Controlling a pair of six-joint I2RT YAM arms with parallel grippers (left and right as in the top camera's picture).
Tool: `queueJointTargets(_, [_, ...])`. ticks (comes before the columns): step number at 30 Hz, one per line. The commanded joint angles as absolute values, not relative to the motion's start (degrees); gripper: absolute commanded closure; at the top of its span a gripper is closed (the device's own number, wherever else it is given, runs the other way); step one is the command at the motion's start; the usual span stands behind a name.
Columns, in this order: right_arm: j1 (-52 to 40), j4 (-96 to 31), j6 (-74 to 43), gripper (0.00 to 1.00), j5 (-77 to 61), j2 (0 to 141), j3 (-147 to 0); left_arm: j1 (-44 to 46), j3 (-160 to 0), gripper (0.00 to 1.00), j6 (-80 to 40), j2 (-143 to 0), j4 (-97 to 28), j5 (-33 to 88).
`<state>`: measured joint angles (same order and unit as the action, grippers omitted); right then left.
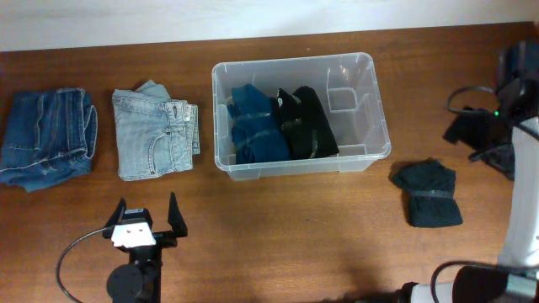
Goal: Pack container
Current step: 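Open the right gripper and move it to the small black garment, then grasp the small black folded garment with the right gripper and lift it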
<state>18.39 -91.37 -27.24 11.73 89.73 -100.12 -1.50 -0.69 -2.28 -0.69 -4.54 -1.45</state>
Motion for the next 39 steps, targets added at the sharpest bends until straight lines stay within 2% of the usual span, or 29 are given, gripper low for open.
queueJointTargets(1, [23.1,-87.0,-29.2,0.01,8.5,89.4,-90.9,-1.8,-0.5,0.01,-1.2,-0.4,-4.8,-1.0])
queueJointTargets(7, [26.7,-77.6,-28.4,0.01,1.2,89.4,-76.5,-1.8,-0.5,0.01,-1.2,-0.4,-4.8,-1.0])
queueJointTargets(11, [26.6,-67.9,-22.9,0.01,-5.5,89.4,-65.8,-1.8,-0.5,0.0,-1.2,-0.4,-4.8,-1.0])
queueJointTargets(19, [26.6,-57.1,-22.7,0.02,-7.3,89.4,-55.9,-1.8,-0.5,0.0,-1.2,-0.4,-4.8,-1.0])
queueJointTargets(22, [26.6,-52.9,-22.8,0.26,-7.3,89.4,-52.9,-1.8,-0.5,0.01,-1.2,-0.4,-4.8,-1.0])
queueJointTargets(24, [26.7,-50.9,-23.0,0.38,-7.3,89.4,-51.5,-1.8,-0.5,0.01,-1.2,-0.4,-4.8,-1.0])
queueJointTargets(26, [26.6,-49.0,-23.0,0.59,-7.3,89.5,-50.1,-1.8,-0.5,0.01,-1.2,-0.4,-4.8,-1.0])
queueJointTargets(28, [26.6,-48.2,-23.2,0.72,-7.3,89.5,-49.5,-1.8,-0.5,0.01,-1.2,-0.4,-4.8,-1.0])
queueJointTargets(35, [26.7,-42.5,-23.4,0.84,-7.3,90.4,-49.3,-1.8,-0.5,0.01,-1.2,-0.4,-4.8,-1.0])
queueJointTargets(39, [26.7,-37.7,-23.4,0.84,-7.3,93.2,-49.3,-1.8,-0.5,0.01,-1.2,-0.4,-4.8,-1.0])
